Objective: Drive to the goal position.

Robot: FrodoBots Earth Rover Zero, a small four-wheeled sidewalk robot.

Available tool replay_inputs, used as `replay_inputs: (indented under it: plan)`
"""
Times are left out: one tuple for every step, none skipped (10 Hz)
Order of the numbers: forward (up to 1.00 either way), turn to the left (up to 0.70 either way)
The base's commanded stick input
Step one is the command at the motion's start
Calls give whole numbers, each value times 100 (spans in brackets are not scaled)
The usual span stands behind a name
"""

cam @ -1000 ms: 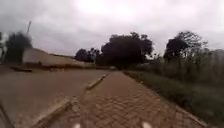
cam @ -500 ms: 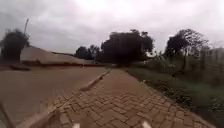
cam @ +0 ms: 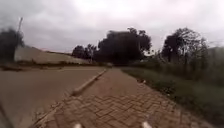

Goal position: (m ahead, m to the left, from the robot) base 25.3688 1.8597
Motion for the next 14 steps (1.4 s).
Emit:
replay_inputs:
  plan:
    - [70, 0]
    - [70, 0]
    - [70, 0]
    - [70, 0]
    - [70, 0]
    - [70, 0]
    - [70, 0]
    - [70, 3]
    - [70, 8]
    - [70, -35]
    - [70, -35]
    - [70, -34]
    - [70, -29]
    - [70, 0]
